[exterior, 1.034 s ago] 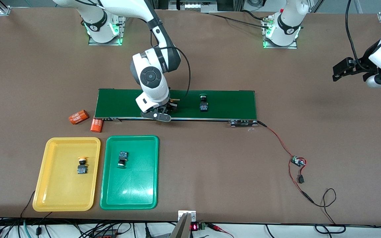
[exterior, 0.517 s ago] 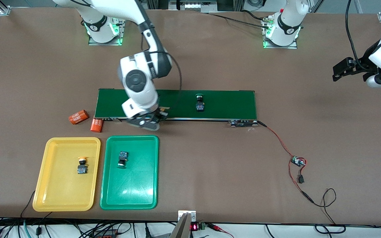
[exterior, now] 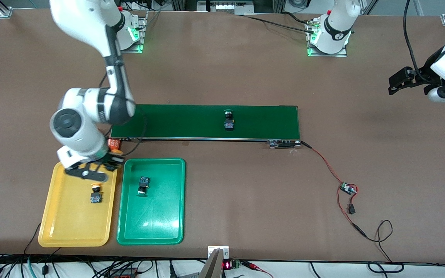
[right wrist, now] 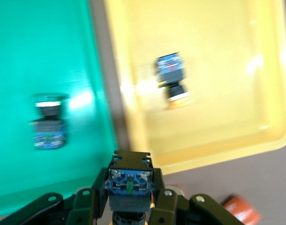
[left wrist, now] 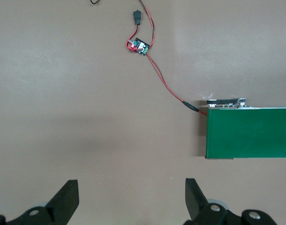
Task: Sort buttons by color to trays
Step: 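Carry the button into the yellow tray and open the right gripper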
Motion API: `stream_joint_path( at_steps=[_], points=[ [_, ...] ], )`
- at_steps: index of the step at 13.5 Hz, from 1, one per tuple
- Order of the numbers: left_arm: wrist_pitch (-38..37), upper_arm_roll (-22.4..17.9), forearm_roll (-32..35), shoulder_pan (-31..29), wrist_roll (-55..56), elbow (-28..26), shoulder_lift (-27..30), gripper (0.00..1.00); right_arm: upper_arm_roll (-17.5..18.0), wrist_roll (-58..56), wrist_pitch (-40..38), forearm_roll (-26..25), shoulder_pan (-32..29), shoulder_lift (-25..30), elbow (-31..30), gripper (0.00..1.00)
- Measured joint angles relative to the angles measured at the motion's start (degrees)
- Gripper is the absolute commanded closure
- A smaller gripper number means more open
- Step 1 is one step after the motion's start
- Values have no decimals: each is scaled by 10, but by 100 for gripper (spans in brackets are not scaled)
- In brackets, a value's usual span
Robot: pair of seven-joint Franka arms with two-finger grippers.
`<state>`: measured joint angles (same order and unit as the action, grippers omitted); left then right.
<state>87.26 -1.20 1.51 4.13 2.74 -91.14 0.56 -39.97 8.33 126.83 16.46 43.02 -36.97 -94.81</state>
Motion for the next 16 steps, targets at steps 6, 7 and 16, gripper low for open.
stream_joint_path(
  at_steps=[6,7,16],
  points=[
    [0,0,0,0,0,0,0,0,1,-103,42,-1,-95,-80,64,93],
    [0,0,0,0,0,0,0,0,2,-114,56,-1,-109,-97,78,93],
    [-1,12,0,0,0,2,0,0,100,-149,126,2,-210,-153,109,0]
  ],
)
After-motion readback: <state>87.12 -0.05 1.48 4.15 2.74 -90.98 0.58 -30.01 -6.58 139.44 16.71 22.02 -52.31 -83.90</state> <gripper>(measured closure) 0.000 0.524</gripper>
